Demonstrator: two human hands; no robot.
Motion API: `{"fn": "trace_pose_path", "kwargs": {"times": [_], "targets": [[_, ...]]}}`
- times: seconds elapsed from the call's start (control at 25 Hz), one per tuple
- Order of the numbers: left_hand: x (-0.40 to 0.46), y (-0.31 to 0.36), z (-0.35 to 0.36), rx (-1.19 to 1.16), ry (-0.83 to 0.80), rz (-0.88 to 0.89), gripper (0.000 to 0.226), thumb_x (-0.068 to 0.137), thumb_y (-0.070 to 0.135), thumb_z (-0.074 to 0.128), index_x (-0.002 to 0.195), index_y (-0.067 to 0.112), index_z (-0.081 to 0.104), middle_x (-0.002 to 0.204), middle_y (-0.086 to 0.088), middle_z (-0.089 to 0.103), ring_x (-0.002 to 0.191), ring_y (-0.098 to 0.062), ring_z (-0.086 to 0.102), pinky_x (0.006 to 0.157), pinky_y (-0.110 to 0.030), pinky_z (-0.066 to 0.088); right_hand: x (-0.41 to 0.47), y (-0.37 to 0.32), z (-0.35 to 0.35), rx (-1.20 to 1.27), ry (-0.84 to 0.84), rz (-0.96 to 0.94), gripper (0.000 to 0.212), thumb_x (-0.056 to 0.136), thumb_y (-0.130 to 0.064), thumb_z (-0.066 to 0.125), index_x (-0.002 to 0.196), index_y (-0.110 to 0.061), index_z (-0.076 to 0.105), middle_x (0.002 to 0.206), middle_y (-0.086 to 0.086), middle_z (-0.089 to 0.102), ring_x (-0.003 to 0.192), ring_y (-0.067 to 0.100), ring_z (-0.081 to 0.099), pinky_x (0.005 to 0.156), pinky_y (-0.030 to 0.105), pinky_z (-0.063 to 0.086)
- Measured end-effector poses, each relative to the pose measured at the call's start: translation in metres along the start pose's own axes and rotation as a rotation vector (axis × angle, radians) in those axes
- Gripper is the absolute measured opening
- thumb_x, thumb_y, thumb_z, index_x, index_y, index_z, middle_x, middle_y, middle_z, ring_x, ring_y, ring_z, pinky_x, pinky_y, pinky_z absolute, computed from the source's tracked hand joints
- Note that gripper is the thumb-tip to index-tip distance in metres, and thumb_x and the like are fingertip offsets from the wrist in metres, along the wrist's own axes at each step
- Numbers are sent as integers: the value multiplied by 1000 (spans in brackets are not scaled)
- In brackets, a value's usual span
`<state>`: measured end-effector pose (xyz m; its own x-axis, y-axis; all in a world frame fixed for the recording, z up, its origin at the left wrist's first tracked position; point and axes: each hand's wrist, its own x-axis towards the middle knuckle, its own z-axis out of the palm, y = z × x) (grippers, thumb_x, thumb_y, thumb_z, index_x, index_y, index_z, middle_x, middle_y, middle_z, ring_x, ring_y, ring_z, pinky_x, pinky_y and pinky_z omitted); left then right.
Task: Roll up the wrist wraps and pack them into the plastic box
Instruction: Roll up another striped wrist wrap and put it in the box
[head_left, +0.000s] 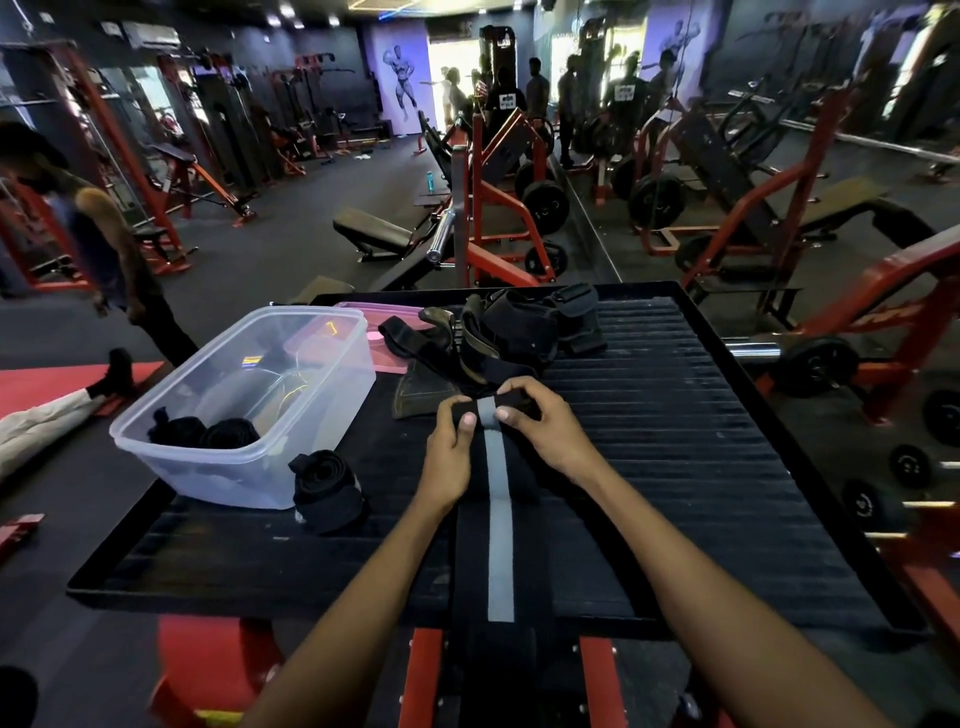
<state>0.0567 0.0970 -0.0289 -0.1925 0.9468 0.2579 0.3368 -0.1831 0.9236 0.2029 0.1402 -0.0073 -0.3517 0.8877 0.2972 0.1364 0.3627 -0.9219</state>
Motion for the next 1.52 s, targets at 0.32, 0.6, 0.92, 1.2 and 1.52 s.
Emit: {"fn": "trace_pose_path", "kwargs": {"times": [0.32,0.6,0.92,1.2,1.52], "targets": [[2,2,-2,-109,0,-69,26,96,21,49,118,8,51,107,3,58,99,-4,53,76,1,39,-1,5,-2,48,6,50,20,87,-6,61,106,-13,58,101,-1,60,97,12,57,89,26,44],[2,2,-5,-215,-25,-47,28,91,11,56,119,16,53,123,-7,59,120,-16,51,92,-14,46,0,5,-2,82,15,101,17,90,-17,61,106,-13,59,99,-3,59,91,6,54,81,17,42],[1,4,-7,-238,-54,-21,26,87,16,62,109,29,56,116,-6,63,109,-7,59,92,-18,45,0,4,0,80,-15,125,21,93,-28,56,108,-14,57,96,-7,56,91,5,52,81,19,39],[0,8,-6,-219,-22,-52,29,90,12,59,118,12,57,115,-5,63,100,-5,60,80,-11,47,0,4,-2,103,-30,87,15,93,-22,56,107,-16,56,99,-10,56,97,5,52,87,19,40],[1,6,-4,-329,-62,-165,22,90,33,57,111,27,60,100,3,64,97,-13,57,82,-30,44,1,7,-4,116,20,48,13,93,-14,56,105,-17,53,100,-7,56,97,9,51,88,22,39]]}}
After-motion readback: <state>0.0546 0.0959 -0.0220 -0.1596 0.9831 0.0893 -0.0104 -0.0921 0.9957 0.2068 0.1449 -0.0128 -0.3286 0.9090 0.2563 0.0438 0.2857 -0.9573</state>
